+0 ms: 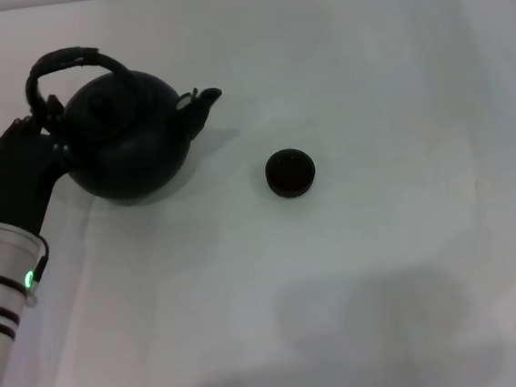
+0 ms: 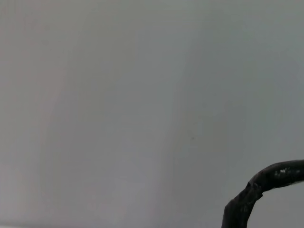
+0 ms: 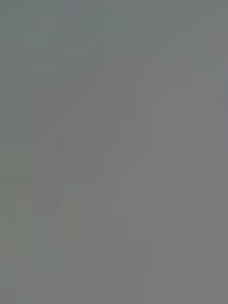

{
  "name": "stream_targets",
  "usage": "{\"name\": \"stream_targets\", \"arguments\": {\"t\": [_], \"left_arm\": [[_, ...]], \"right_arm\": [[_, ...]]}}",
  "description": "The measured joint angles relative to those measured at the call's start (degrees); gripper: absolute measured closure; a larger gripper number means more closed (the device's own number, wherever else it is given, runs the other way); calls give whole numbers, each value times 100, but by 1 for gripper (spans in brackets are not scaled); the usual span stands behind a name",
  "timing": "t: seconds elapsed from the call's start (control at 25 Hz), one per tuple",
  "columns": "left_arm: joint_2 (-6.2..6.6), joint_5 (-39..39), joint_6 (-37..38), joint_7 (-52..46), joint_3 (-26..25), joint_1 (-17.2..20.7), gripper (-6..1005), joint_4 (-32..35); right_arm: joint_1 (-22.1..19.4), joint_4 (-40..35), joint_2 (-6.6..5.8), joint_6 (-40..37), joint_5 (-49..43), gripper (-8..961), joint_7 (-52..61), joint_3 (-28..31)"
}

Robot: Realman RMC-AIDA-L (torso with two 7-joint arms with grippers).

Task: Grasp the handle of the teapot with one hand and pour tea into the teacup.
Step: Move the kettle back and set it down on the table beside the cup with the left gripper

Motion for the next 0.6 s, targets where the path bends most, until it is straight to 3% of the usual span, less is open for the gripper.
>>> {"name": "stream_targets", "arguments": {"t": [0.2,0.6], "left_arm": [[27,-5,-11,-809,-11,73,901,-247],[17,-3,-38,-817,15,82,902,-324]], "right_arm": [[3,0,5,0,0,118,0,3],[22,1,17,0,-1,117,0,-15]]}}
